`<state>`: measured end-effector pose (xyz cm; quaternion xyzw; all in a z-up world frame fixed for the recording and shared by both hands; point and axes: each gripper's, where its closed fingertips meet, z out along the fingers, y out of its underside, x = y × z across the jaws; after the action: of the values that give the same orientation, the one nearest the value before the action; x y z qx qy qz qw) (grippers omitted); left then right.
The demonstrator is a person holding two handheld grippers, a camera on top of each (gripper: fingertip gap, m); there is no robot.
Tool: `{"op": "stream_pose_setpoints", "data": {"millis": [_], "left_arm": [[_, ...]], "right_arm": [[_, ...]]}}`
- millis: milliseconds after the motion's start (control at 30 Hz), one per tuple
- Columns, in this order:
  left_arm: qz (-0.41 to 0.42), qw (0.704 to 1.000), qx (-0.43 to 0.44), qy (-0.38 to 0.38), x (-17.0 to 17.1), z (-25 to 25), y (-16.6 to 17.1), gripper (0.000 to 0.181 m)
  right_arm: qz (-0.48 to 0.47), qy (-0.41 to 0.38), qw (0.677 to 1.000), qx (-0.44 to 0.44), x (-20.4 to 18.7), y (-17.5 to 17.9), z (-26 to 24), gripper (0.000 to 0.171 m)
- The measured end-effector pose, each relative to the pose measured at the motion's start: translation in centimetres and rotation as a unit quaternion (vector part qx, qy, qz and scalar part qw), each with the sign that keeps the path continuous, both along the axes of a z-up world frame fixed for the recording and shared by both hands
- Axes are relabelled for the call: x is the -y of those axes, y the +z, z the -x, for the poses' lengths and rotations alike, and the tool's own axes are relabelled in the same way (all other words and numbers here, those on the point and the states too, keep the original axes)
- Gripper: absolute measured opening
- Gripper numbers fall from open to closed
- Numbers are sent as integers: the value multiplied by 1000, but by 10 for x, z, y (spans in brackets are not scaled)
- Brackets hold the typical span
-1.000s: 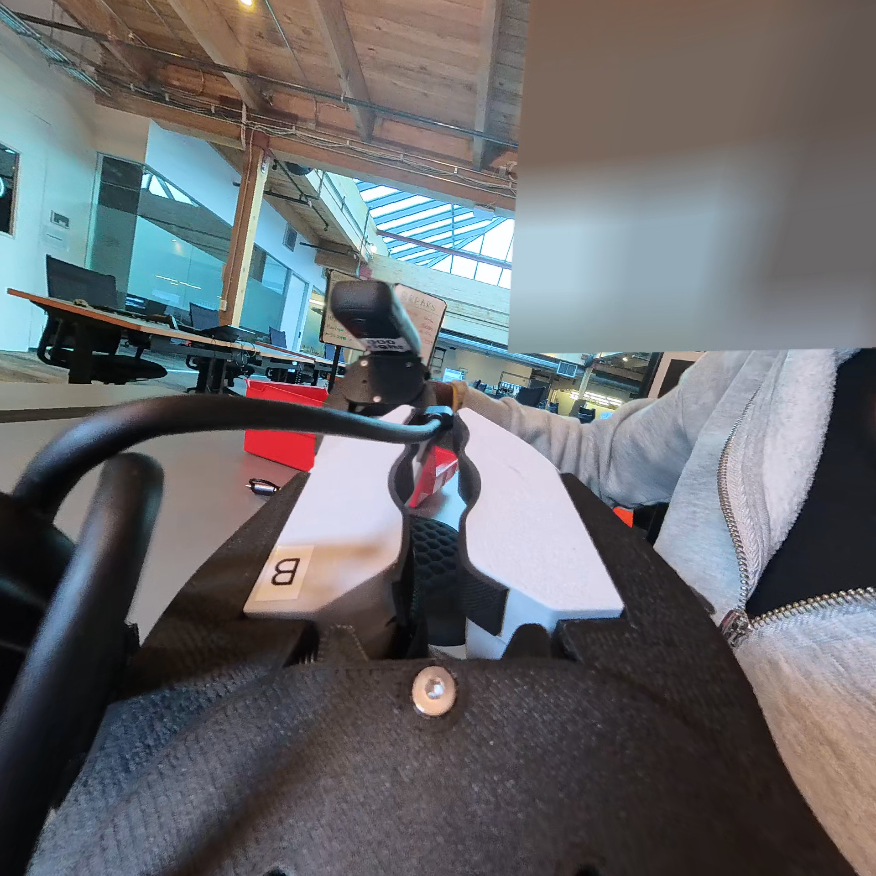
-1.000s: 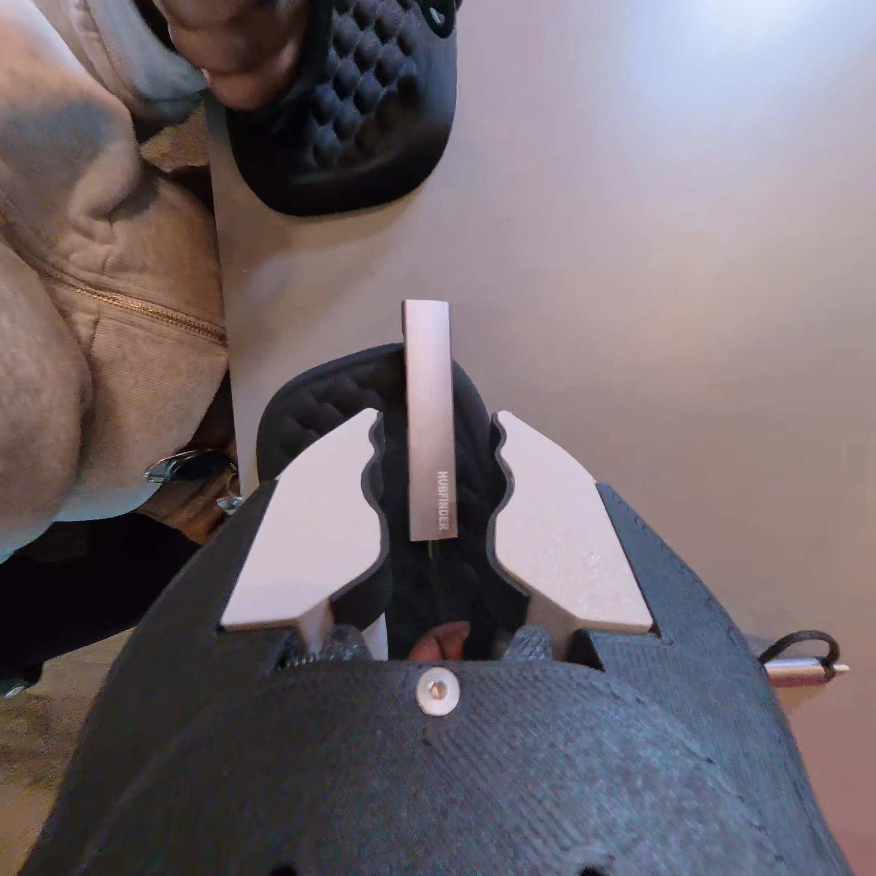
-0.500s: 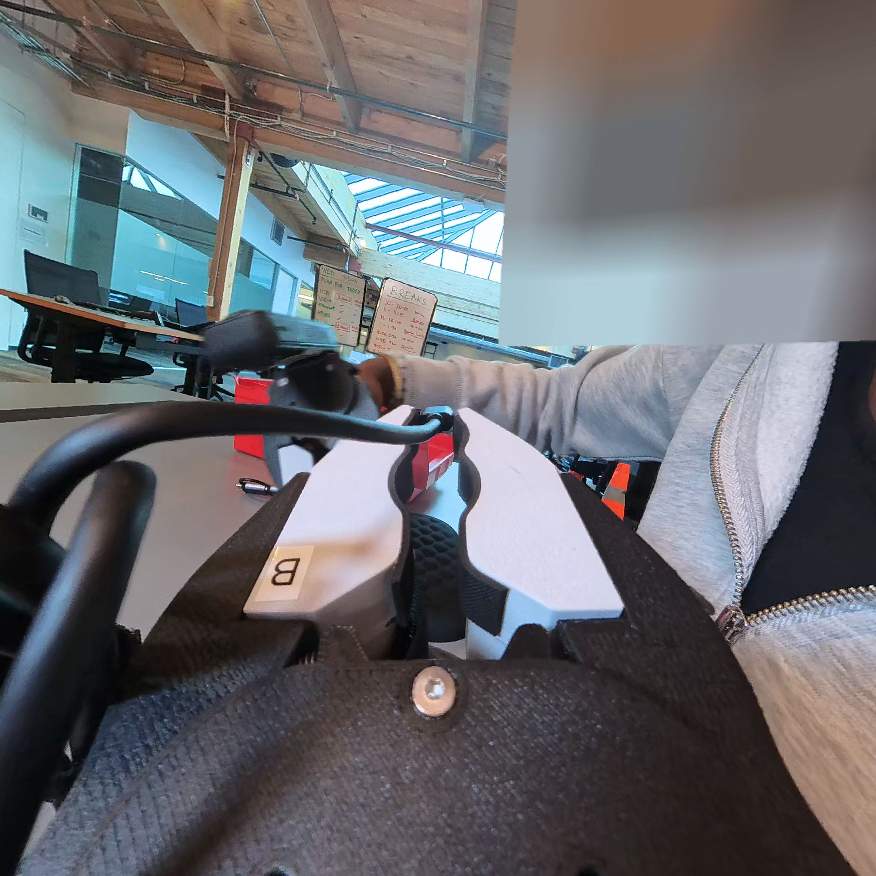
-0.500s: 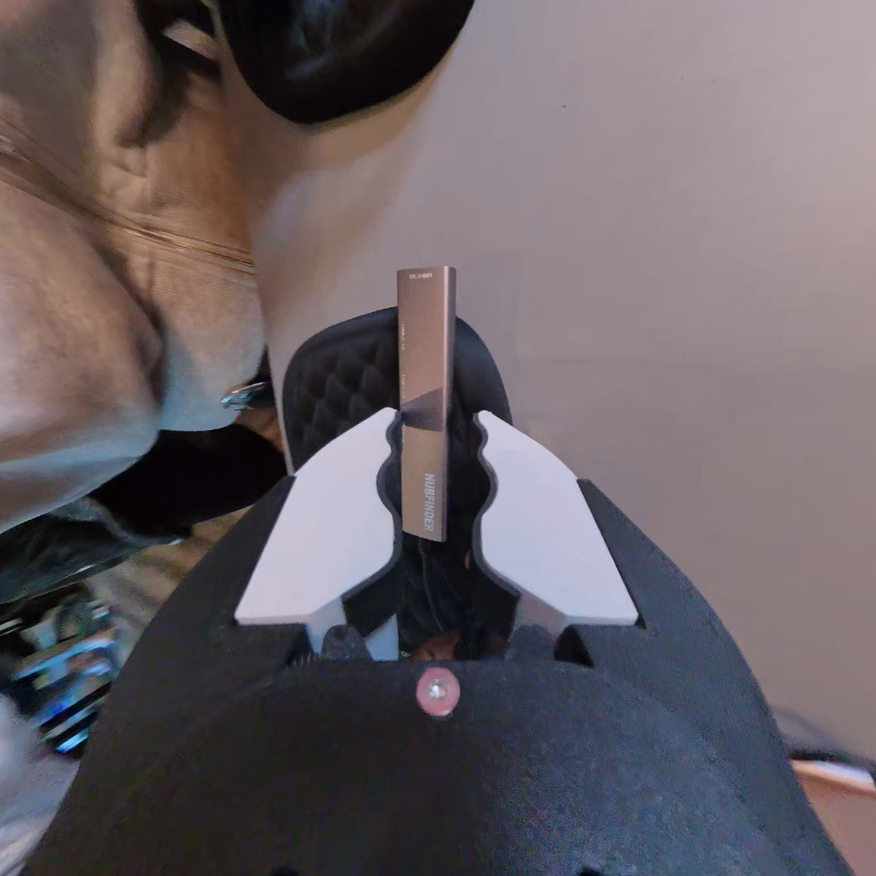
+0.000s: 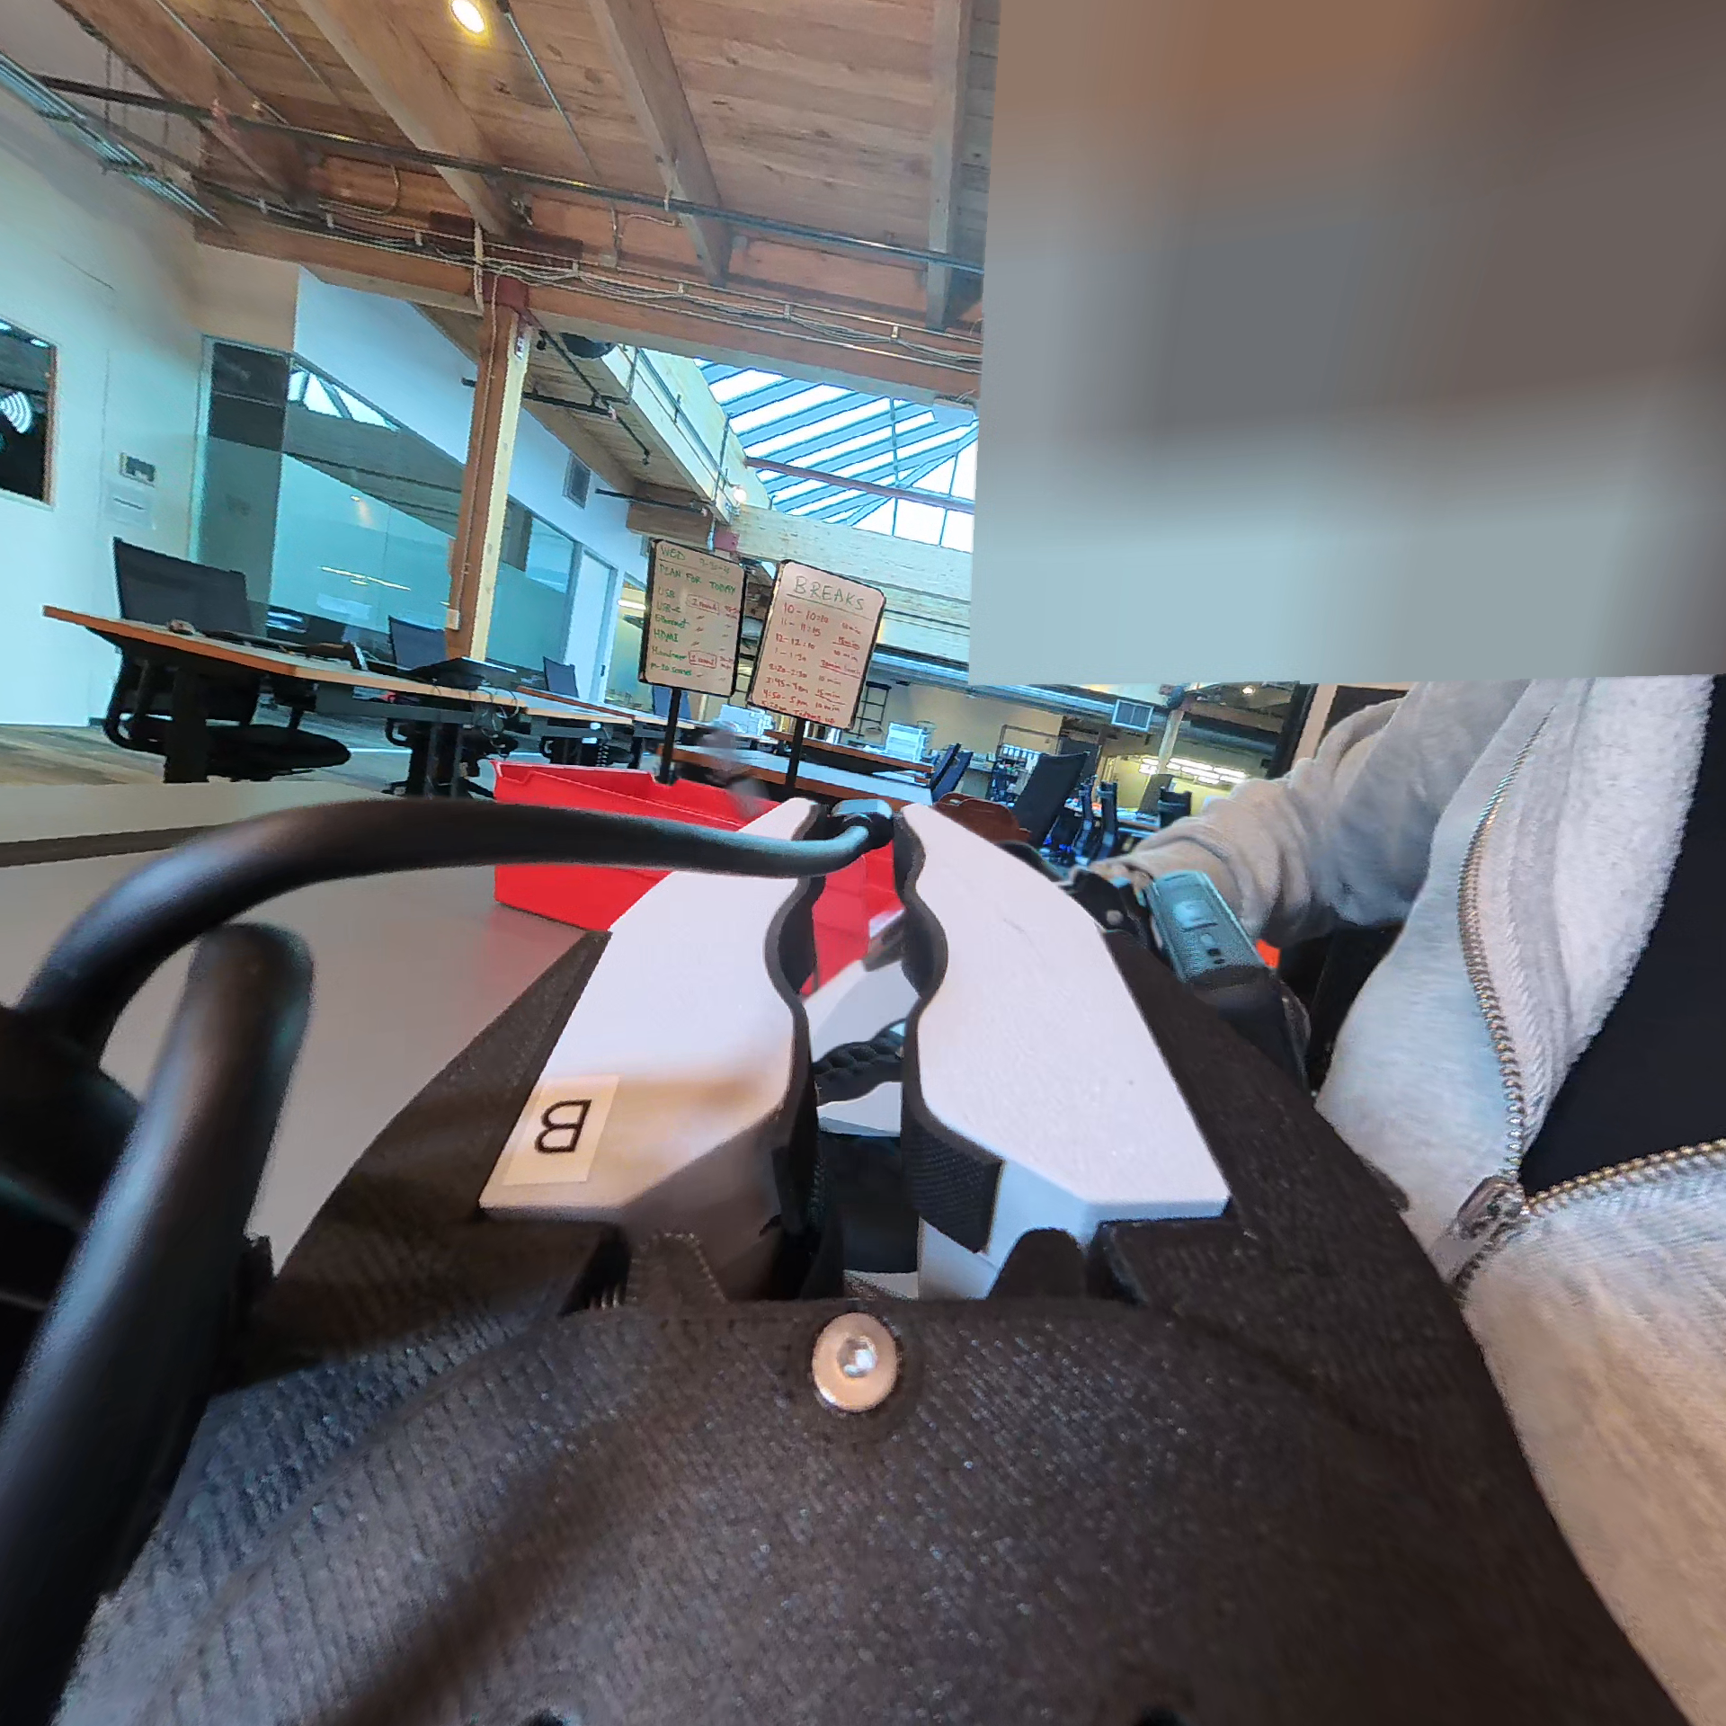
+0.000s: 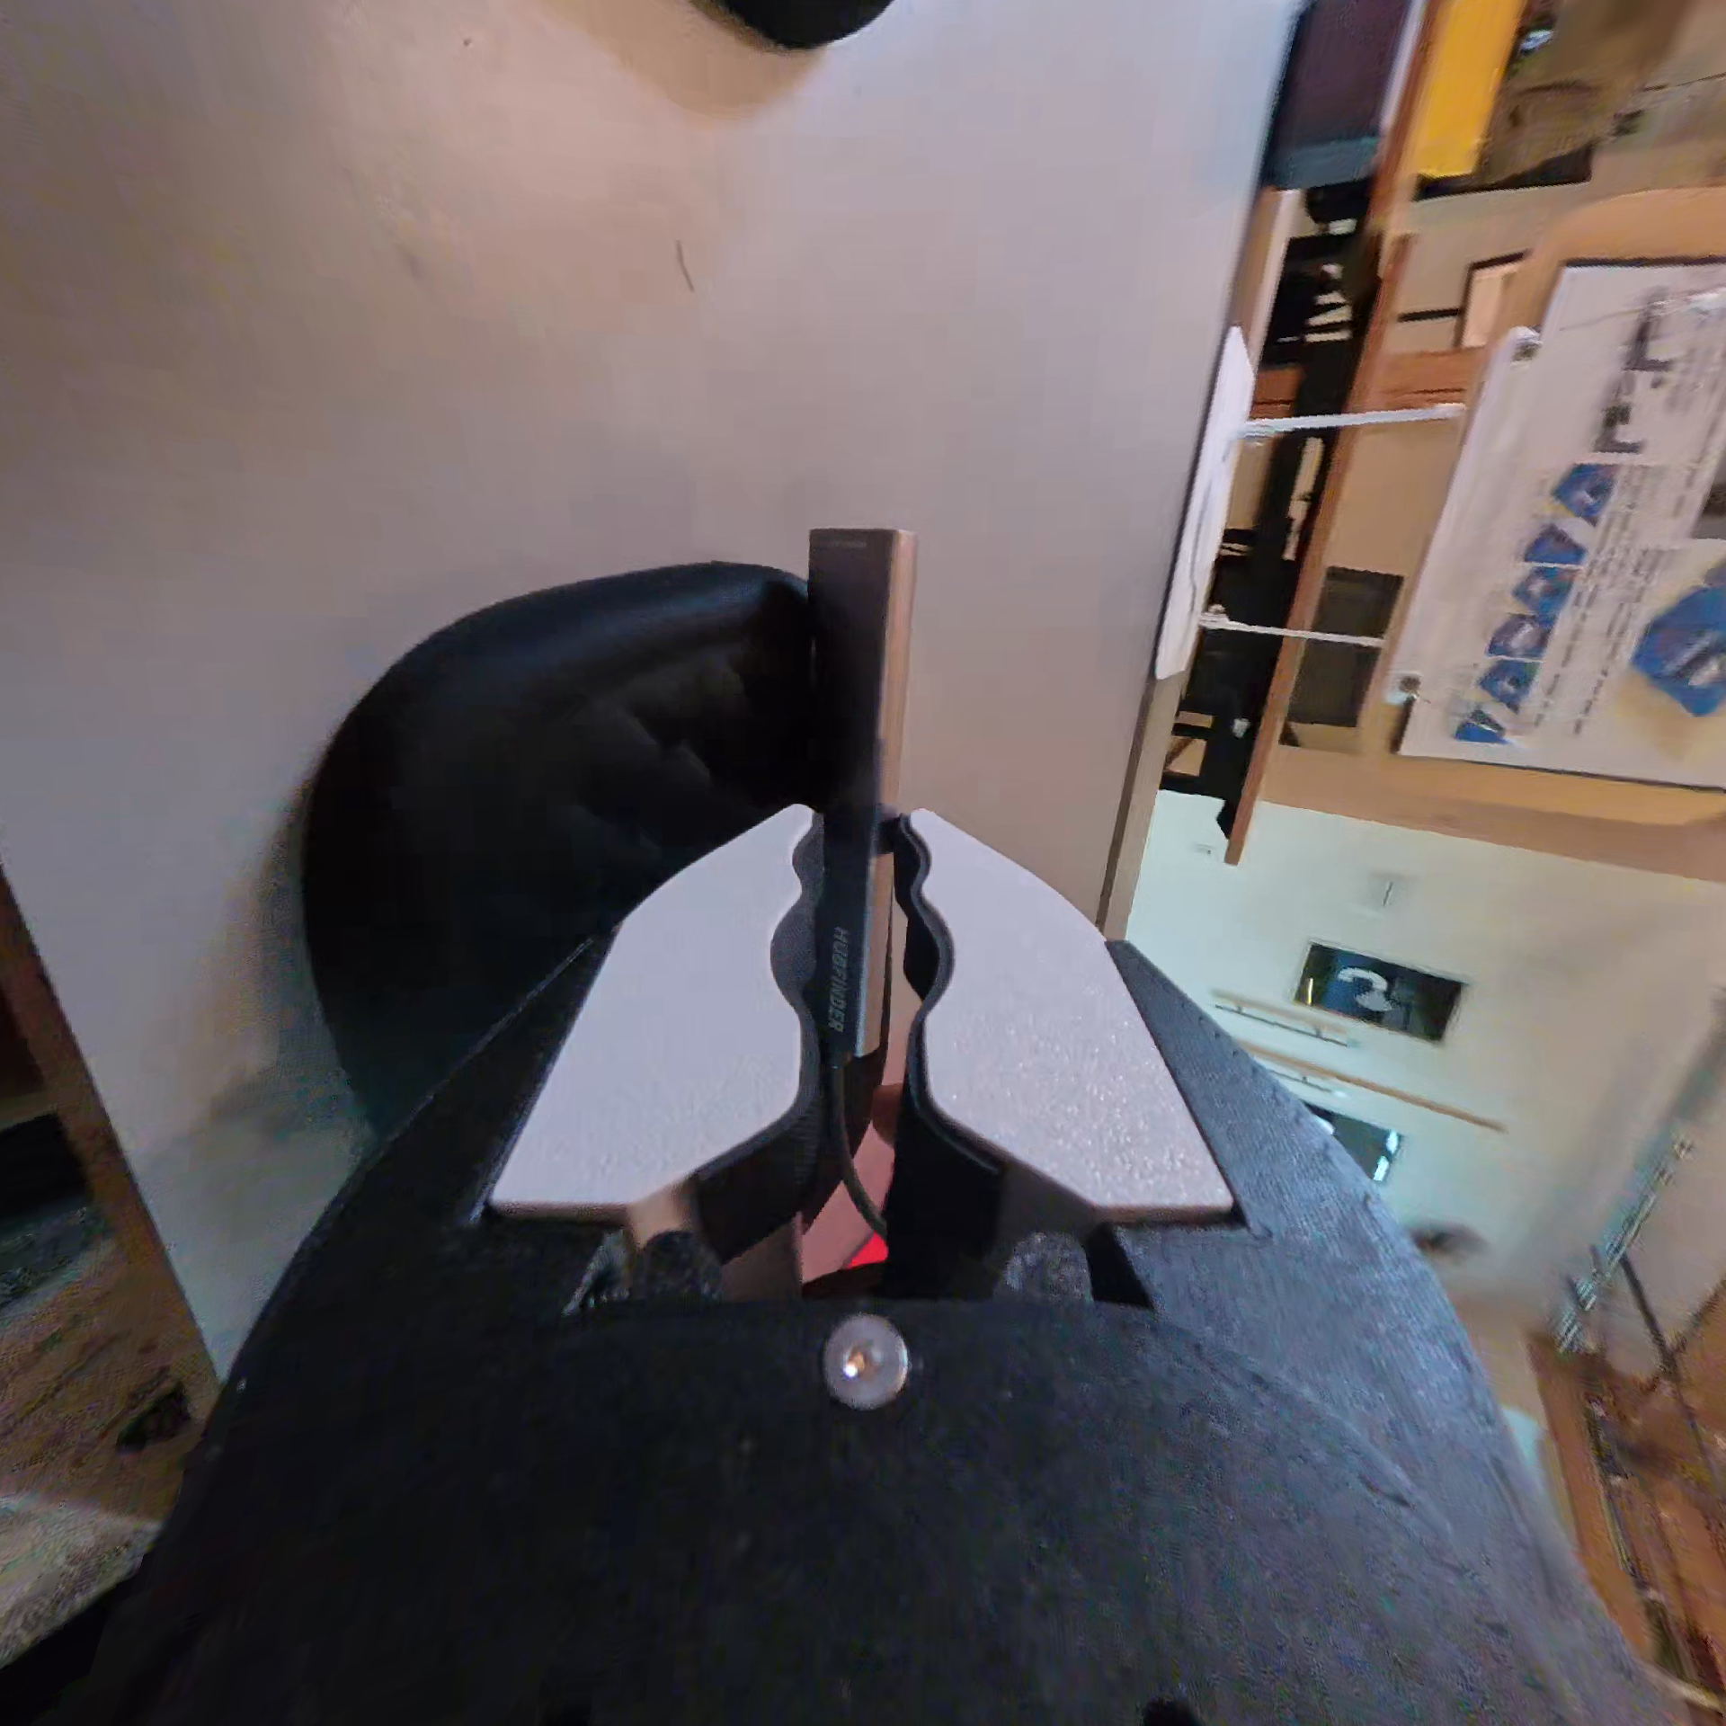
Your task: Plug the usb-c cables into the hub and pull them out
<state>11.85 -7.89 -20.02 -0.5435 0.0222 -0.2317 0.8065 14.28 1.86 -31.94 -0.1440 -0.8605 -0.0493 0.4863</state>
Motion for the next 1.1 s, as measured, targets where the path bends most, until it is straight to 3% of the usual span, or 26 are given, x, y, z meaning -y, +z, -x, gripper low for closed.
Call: {"op": "stream_pose_setpoints", "data": {"millis": [100, 367, 467, 700, 867, 1000, 1100], "left_arm": [[1, 1000, -8, 5, 0, -1, 0, 14], [-1, 1000, -11, 4, 1, -2, 1, 14], [-1, 1000, -9, 1, 1, -2, 2, 14], [-6, 1000, -8, -2, 2, -3, 5, 14], [-6, 1000, -9, -2, 1, -3, 4, 14], [-5, 1000, -11, -3, 0, -3, 3, 14], [-7, 1000, -12, -3, 1, -4, 3, 14]], "right_arm": [[48, -12, 999, -1, 5, 0, -5, 9], [157, -42, 980, 118, 0, -6, -8, 8], [116, -11, 983, 140, -8, -5, -3, 22], [96, 57, 982, 153, -21, -6, -3, 30], [65, 86, 991, 84, -20, -15, 2, 16], [55, 72, 991, 100, -19, -14, 1, 10], [198, -14, 958, 209, -18, -9, -6, 8]]}}
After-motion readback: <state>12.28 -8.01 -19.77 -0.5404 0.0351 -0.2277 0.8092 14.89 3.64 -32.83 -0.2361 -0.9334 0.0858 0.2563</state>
